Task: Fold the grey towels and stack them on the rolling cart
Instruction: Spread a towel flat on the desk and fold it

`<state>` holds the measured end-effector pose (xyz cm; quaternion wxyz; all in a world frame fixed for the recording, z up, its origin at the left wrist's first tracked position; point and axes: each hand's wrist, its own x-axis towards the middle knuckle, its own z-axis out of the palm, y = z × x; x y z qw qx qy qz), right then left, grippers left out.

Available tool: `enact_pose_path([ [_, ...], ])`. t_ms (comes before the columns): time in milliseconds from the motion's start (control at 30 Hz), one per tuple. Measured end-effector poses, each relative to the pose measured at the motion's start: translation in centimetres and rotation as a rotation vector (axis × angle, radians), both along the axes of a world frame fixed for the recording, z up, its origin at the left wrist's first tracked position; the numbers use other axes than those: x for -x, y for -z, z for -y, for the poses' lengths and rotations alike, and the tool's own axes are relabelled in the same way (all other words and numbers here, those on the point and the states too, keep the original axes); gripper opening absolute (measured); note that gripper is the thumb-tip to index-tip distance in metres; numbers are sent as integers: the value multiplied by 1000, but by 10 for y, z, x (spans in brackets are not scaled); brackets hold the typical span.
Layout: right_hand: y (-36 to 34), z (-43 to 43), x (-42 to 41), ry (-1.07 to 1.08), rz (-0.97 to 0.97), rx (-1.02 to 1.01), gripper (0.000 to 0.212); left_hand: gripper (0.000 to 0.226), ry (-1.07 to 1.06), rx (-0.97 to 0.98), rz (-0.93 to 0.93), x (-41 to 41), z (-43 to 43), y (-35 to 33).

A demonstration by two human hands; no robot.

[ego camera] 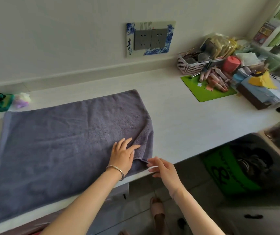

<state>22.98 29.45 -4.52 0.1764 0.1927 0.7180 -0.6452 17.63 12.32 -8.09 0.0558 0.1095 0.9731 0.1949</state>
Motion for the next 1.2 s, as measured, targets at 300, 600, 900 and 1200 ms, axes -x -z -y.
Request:
enact_pose_path([
  [300,7,45,-25,314,265,747,35,80,-70,-82,46,-13,3,10],
  [600,7,59,0,454,295,932,35,49,-106,-283,155,-19,14,10],
  [900,25,1,-27,545,91,426,13,97,-9,-53,76,-27,9,16],
  [1200,15,30,15,138,-528,-491,30,56,-282,124,36,-16,32,18],
])
